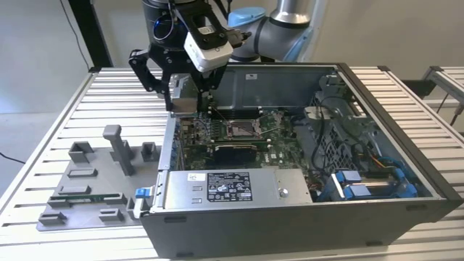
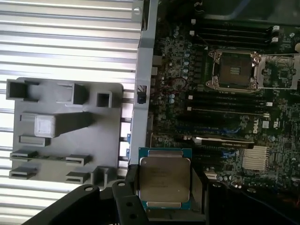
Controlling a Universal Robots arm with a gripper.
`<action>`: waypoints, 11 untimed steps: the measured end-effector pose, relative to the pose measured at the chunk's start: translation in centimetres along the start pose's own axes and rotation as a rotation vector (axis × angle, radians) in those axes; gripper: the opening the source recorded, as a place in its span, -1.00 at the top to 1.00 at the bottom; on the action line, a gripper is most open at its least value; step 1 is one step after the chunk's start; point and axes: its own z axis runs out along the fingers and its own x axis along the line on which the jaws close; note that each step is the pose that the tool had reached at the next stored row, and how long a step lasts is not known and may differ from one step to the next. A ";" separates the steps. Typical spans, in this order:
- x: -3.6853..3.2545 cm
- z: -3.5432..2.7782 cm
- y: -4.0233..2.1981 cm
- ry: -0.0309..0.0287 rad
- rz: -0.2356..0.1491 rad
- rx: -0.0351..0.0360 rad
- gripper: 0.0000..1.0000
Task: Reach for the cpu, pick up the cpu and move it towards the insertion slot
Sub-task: 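Pick up the cpu and move it towards the insertion slot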
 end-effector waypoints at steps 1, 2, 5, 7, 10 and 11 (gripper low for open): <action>-0.20 0.00 -0.01 0.0002 0.001 0.0002 1.00; -0.38 0.00 -0.01 0.0001 0.002 0.0010 1.00; -0.85 -0.01 -0.04 0.0002 0.003 0.0008 1.00; -1.19 -0.02 -0.06 0.0001 0.003 0.0007 1.00; -1.90 -0.03 -0.09 0.0001 0.002 -0.0001 1.00; -2.22 -0.04 -0.11 0.0000 0.002 -0.0009 1.00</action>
